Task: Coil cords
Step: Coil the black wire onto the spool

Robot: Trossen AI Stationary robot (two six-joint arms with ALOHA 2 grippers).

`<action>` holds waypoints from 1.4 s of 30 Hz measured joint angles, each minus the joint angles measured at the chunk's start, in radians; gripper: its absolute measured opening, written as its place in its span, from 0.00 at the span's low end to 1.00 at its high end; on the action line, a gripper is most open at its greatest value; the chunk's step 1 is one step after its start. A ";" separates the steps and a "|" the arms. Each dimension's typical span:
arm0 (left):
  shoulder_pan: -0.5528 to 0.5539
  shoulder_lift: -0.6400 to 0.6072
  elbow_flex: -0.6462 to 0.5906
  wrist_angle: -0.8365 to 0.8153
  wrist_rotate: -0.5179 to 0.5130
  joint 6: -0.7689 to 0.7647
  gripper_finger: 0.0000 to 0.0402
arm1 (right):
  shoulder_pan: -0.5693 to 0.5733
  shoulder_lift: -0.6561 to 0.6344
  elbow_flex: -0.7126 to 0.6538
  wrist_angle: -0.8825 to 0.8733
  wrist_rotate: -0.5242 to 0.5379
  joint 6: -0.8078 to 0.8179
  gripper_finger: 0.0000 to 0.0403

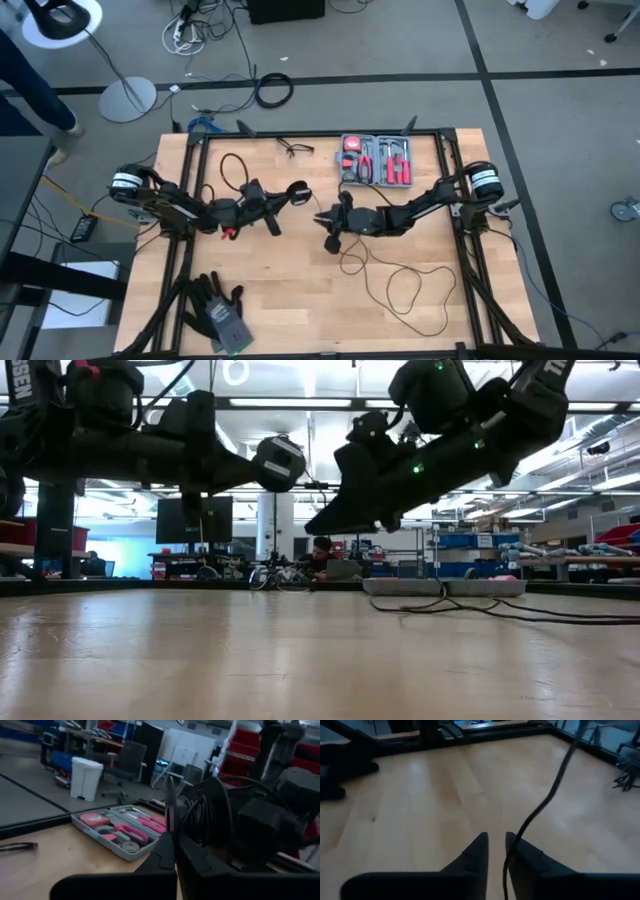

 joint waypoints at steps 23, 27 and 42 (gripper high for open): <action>0.000 0.001 -0.109 0.152 -0.040 -0.033 0.00 | 0.087 -0.303 -0.302 -0.036 0.124 0.159 0.28; 0.000 0.001 -0.108 0.153 -0.041 -0.035 0.00 | 0.084 -0.144 -0.244 0.128 0.127 0.088 0.28; 0.000 0.001 -0.097 0.155 -0.041 -0.040 0.00 | 0.041 0.081 0.029 0.124 0.179 -0.114 0.28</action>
